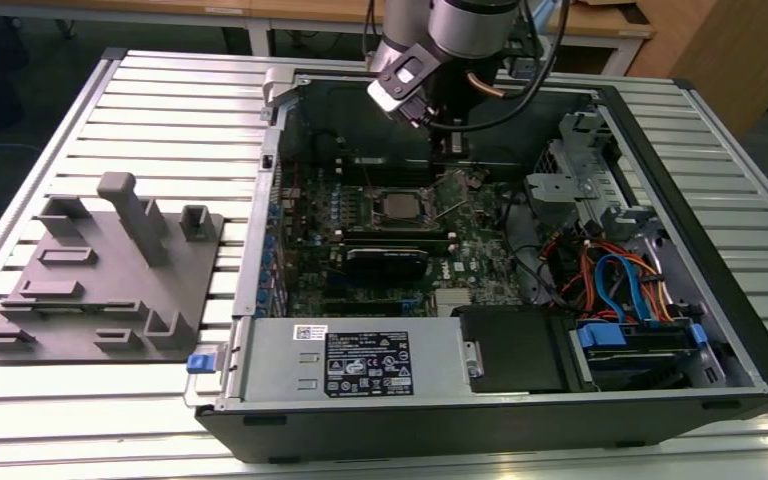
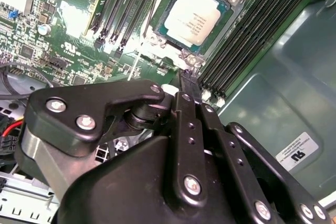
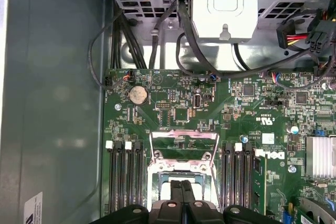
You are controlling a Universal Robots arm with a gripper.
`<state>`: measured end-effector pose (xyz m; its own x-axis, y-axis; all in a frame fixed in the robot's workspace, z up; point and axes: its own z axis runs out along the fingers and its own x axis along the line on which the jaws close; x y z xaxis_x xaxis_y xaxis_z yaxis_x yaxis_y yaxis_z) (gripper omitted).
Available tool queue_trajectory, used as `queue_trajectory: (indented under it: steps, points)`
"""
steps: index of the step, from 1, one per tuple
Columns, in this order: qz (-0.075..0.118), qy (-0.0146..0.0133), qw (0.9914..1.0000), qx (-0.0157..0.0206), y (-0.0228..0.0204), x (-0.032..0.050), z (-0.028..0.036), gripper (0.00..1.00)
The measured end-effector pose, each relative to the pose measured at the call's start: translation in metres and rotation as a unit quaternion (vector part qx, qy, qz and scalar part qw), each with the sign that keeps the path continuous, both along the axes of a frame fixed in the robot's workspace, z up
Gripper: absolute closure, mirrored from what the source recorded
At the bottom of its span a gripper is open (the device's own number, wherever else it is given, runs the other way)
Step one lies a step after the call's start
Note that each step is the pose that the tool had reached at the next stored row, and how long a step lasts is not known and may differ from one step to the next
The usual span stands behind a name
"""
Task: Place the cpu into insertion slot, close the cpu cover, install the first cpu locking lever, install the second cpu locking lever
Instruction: 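Close the cpu cover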
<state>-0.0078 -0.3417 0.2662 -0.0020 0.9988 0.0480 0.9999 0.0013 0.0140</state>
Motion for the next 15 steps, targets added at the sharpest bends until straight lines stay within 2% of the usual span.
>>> queue_trajectory:
  steps: [15]
  points:
    - [0.000, 0.0000, 1.00000, 0.0000, 0.0000, 0.0054, -0.0003, 0.89]
